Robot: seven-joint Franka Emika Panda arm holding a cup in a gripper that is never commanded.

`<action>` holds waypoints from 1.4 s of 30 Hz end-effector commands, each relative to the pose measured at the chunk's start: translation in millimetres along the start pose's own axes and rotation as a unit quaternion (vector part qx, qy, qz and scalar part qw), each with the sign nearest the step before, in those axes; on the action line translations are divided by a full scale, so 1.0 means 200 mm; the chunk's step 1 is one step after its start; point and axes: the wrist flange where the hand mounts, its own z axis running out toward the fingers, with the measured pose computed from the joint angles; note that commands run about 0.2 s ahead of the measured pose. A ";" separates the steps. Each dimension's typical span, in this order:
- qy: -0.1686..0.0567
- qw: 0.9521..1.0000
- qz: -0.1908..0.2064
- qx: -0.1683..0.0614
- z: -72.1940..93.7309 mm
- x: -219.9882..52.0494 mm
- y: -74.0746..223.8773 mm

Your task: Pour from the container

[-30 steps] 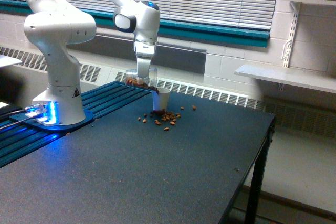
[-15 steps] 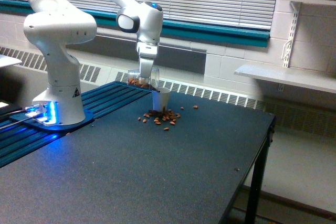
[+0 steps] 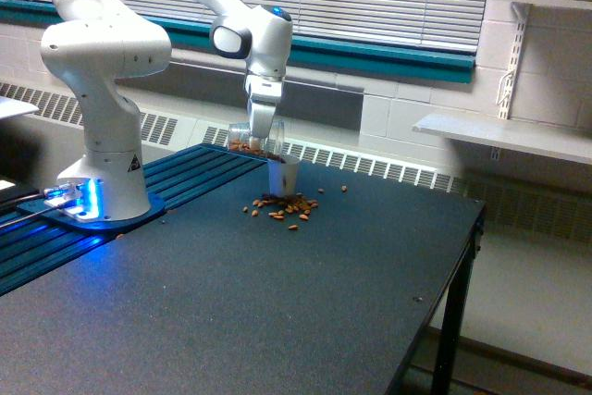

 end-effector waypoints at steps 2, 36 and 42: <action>-0.007 1.000 -0.004 -0.005 0.00 0.00 -0.03; -0.025 0.999 -0.024 -0.020 0.01 -0.02 -0.14; -0.033 0.999 -0.024 -0.023 0.02 -0.02 -0.15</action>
